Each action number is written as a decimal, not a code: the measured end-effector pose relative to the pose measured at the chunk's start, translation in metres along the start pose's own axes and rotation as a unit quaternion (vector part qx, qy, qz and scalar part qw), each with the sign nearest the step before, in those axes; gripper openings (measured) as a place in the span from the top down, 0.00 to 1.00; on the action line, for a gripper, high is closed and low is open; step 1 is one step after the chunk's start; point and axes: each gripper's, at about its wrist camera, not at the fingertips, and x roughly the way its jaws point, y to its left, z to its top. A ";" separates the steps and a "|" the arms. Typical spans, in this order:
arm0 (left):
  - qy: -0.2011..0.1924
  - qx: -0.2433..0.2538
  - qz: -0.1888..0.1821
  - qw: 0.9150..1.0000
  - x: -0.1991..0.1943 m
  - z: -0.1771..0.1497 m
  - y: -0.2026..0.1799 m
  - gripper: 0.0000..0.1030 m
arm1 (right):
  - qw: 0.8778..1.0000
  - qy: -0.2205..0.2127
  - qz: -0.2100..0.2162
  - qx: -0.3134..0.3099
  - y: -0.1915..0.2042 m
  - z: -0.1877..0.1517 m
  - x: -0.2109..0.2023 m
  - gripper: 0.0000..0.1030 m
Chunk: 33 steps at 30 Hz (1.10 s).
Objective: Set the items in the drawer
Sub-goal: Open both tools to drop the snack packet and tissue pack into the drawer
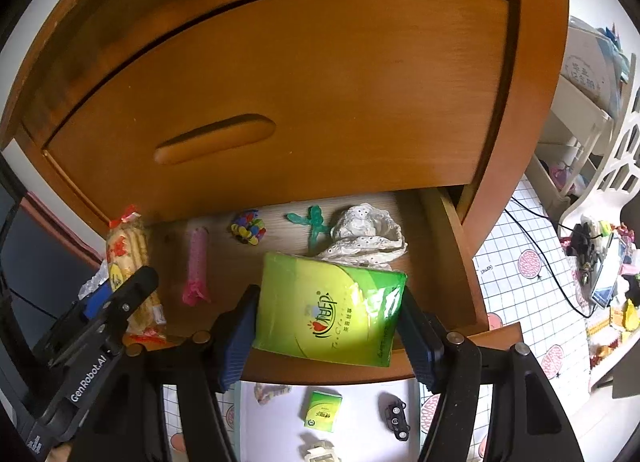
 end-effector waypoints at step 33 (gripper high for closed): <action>-0.022 0.003 0.049 0.999 0.001 -0.007 0.007 0.05 | 1.000 0.002 0.001 -0.005 -0.005 -0.014 0.013 0.00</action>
